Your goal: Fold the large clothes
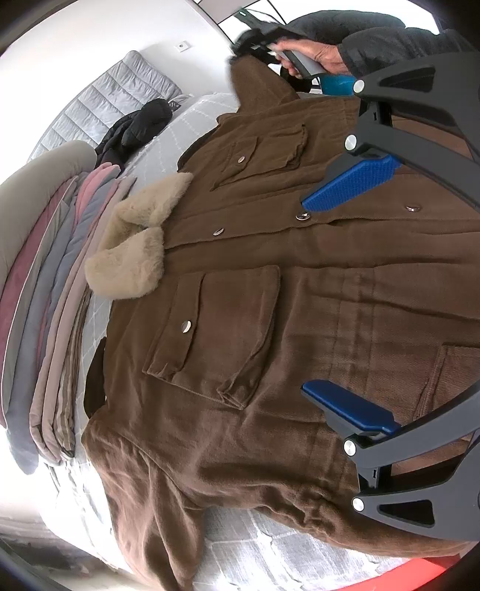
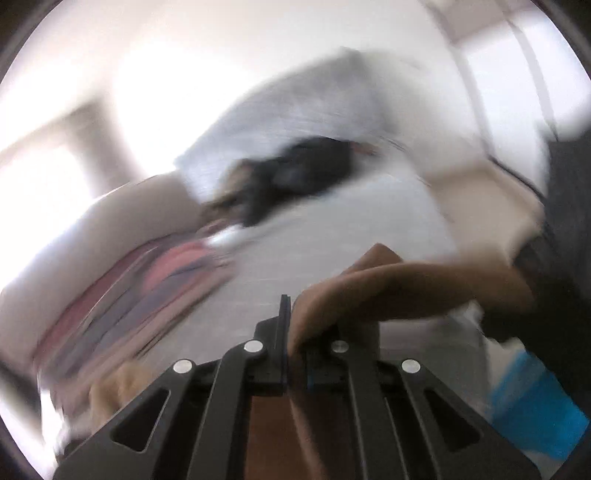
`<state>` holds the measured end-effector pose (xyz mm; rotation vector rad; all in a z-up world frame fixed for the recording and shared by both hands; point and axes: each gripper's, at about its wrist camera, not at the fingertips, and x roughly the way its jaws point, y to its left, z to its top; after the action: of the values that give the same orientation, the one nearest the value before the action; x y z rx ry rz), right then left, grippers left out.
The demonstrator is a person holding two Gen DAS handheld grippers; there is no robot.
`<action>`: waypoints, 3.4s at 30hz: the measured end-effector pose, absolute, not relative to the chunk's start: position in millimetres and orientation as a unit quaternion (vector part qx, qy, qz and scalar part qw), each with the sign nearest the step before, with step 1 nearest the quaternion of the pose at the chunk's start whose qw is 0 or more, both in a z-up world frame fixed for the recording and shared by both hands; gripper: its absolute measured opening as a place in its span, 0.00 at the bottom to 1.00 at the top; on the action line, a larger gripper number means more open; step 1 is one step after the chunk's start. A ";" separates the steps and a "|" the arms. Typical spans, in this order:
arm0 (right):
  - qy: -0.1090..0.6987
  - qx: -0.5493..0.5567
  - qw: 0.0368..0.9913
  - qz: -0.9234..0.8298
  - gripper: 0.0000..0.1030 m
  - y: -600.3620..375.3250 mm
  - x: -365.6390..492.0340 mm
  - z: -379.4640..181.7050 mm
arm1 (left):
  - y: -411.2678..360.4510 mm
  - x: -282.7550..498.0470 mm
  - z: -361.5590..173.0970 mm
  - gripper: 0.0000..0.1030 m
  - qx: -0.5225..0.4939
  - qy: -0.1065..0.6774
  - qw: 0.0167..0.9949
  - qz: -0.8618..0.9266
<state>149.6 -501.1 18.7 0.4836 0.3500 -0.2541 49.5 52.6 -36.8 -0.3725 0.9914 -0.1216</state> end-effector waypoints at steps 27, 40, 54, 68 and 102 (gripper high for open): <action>0.366 0.480 0.784 0.143 0.82 -411.6 119.8 -69.0 | 94.4 32.1 -20.3 0.86 -0.224 0.447 0.864 -0.055; 0.410 0.564 0.710 0.099 0.82 -409.3 121.1 -105.5 | 93.3 35.0 -24.8 0.86 -0.227 0.454 0.860 -0.054; 0.390 0.555 0.731 0.077 0.22 -410.8 155.5 -122.4 | 96.3 34.0 -27.6 0.86 -0.231 0.457 0.857 -0.053; 0.323 0.308 0.887 0.123 0.13 -287.0 160.3 11.9 | 127.3 24.6 -15.7 0.86 -0.260 0.437 0.860 -0.041; 0.498 0.067 0.819 0.277 0.77 -112.1 152.3 -50.7 | 186.8 21.6 -20.4 0.86 -0.312 0.425 0.849 -0.029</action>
<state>152.3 -112.1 -50.7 0.1431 1.0608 0.5892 21.6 186.8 -20.4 -0.6568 0.8951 -0.0613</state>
